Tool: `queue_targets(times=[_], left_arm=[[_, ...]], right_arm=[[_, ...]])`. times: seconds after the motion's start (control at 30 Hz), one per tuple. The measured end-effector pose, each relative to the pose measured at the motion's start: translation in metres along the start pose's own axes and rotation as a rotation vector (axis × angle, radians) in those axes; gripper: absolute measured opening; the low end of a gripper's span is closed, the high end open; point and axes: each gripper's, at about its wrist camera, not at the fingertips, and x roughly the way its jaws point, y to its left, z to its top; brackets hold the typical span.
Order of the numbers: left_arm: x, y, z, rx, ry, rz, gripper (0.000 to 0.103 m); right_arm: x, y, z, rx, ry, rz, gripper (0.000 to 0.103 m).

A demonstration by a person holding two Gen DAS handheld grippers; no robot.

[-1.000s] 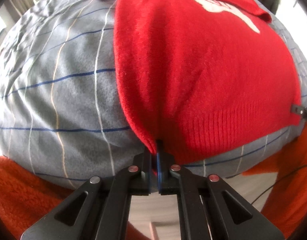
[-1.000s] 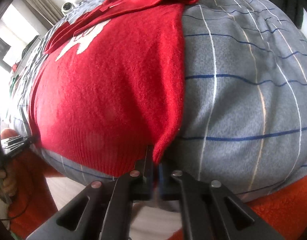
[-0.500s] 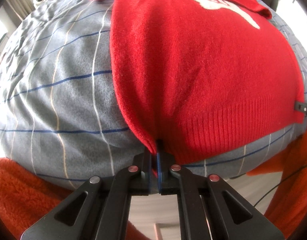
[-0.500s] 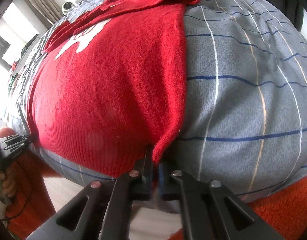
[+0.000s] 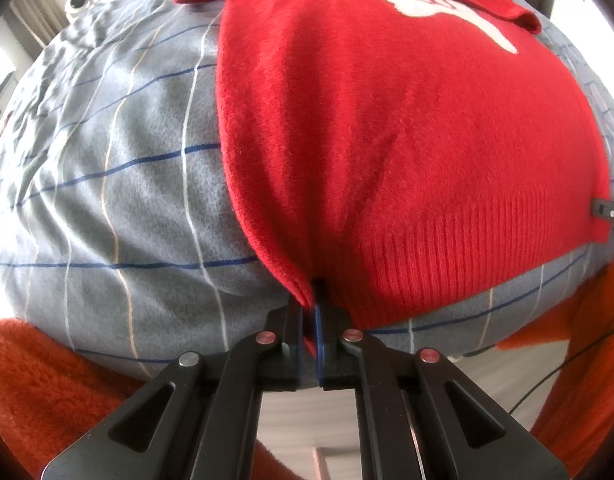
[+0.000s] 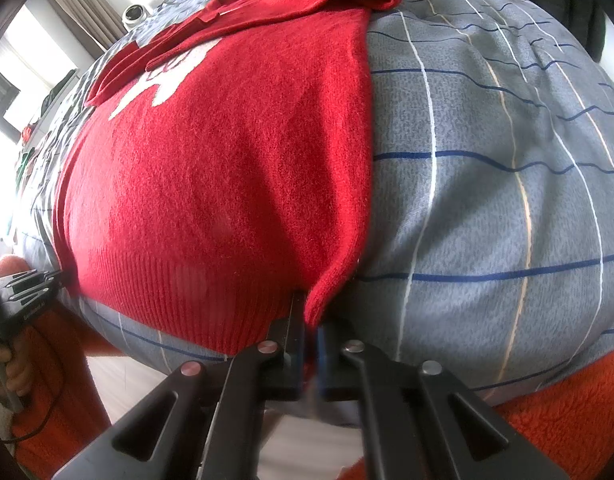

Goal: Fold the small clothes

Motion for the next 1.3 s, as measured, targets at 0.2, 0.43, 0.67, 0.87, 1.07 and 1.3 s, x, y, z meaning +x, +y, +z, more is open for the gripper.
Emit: queue_targets(times=[0.2, 0.43, 0.67, 0.87, 1.07, 1.3], left_arm=[[-0.05, 0.01, -0.01, -0.006, -0.053, 0.11, 0.064], [-0.122, 0.06, 0.028, -0.155, -0.408, 0.213, 0.087], [-0.081, 0.096, 0.032, -0.32, -0.414, 0.277, 0.087], [-0.078, 0.099, 0.025, -0.321, -0.411, 0.301, 0.087], [-0.074, 0.101, 0.023, -0.337, -0.386, 0.267, 0.087], [-0.075, 0.104, 0.022, -0.36, -0.395, 0.241, 0.087]], right_arm=[[-0.016, -0.01, -0.007, -0.022, 0.064, 0.012, 0.034], [-0.095, -0.012, 0.028, -0.231, -0.119, -0.277, 0.044], [-0.085, 0.084, 0.132, -0.489, -0.266, -0.084, 0.048], [0.016, 0.166, 0.184, -0.692, -0.153, -0.003, 0.048], [0.052, 0.141, 0.216, -0.532, -0.192, -0.034, 0.005], [-0.063, -0.02, 0.219, -0.133, -0.398, -0.101, 0.005]])
